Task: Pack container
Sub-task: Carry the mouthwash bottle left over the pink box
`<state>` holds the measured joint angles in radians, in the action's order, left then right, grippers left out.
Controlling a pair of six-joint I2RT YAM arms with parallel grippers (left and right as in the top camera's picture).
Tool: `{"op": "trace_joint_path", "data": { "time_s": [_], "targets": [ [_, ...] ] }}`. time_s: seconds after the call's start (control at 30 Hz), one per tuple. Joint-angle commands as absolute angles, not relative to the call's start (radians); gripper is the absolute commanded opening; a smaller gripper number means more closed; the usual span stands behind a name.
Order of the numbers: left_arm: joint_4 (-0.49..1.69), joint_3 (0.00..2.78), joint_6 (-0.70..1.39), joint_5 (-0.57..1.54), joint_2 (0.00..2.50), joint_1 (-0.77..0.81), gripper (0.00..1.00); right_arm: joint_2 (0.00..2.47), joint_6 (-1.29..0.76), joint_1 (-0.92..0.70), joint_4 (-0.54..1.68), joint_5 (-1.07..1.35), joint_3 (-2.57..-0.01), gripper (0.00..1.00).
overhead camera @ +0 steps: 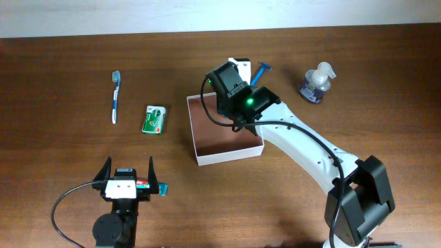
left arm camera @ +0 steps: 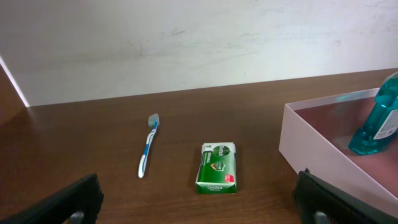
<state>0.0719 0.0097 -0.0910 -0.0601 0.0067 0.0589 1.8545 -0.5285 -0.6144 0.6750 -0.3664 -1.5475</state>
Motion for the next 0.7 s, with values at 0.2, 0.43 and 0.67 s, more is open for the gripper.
{"op": "trace_joint_path", "data": {
  "time_s": [0.2, 0.43, 0.67],
  "targets": [
    [0.079, 0.009, -0.11, -0.068, 0.007, 0.063, 0.99, 1.872, -0.544, -0.588, 0.659, -0.366, -1.578, 0.1],
    [0.08, 0.009, -0.11, -0.068, 0.007, 0.063, 0.99, 1.874, -0.545, -0.588, 0.651, -0.348, -1.578, 0.09],
    [0.079, 0.009, -0.111, -0.068, 0.007, 0.063, 0.99, 1.875, -0.545, -0.588, 0.646, -0.347, -1.578, 0.1]
  ]
}}
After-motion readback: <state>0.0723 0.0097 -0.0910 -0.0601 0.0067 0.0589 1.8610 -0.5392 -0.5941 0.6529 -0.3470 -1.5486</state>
